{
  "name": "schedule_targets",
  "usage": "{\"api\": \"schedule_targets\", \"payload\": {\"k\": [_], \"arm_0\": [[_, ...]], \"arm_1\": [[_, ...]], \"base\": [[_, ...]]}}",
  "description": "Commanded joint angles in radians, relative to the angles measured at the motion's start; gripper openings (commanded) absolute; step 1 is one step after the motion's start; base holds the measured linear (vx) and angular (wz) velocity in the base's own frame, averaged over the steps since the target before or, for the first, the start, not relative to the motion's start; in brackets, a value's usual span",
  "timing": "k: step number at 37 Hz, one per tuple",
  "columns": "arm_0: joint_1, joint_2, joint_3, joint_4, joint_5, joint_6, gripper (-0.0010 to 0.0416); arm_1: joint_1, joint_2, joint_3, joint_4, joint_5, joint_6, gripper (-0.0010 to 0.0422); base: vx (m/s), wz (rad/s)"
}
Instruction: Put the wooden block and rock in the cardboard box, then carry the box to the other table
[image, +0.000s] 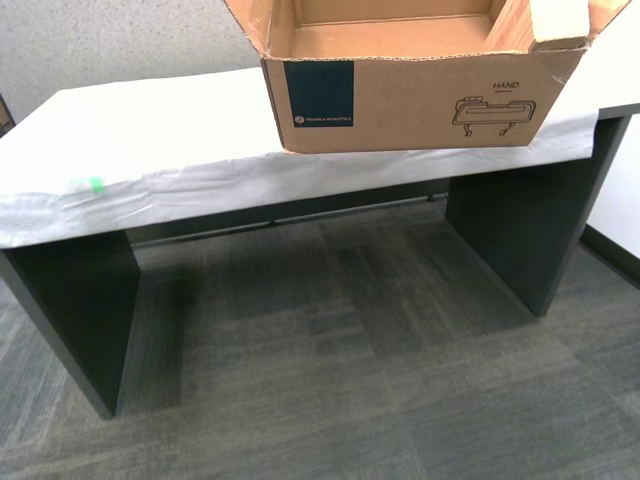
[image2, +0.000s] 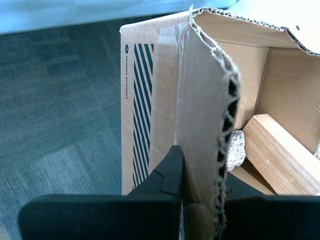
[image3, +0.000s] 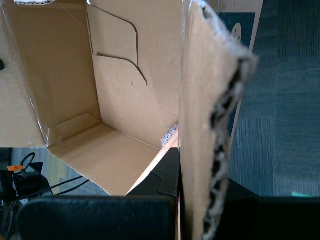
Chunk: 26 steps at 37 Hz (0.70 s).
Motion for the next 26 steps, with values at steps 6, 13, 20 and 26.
{"api": "schedule_targets", "payload": {"k": [6,13,20,26], "arm_0": [[0.0,-0.001,0.001,0.003,-0.007,0.0,0.0],[0.0,-0.002,0.001,-0.002,-0.007,0.006,0.0],[0.0,-0.002,0.001,-0.001,-0.007,0.009,0.0],[0.0,-0.001,0.001,-0.001,-0.007,0.011,0.0]], "arm_1": [[0.001,-0.001,0.002,-0.001,-0.024,-0.014,-0.0001],[0.001,-0.001,0.002,-0.002,-0.033,0.007,0.0],[0.0,-0.001,0.002,-0.002,-0.032,0.035,0.0],[0.0,-0.001,0.002,-0.022,-0.032,0.054,0.0]], "base": [[0.218,0.102],[0.22,0.121],[0.222,0.115],[0.22,0.096]]}}
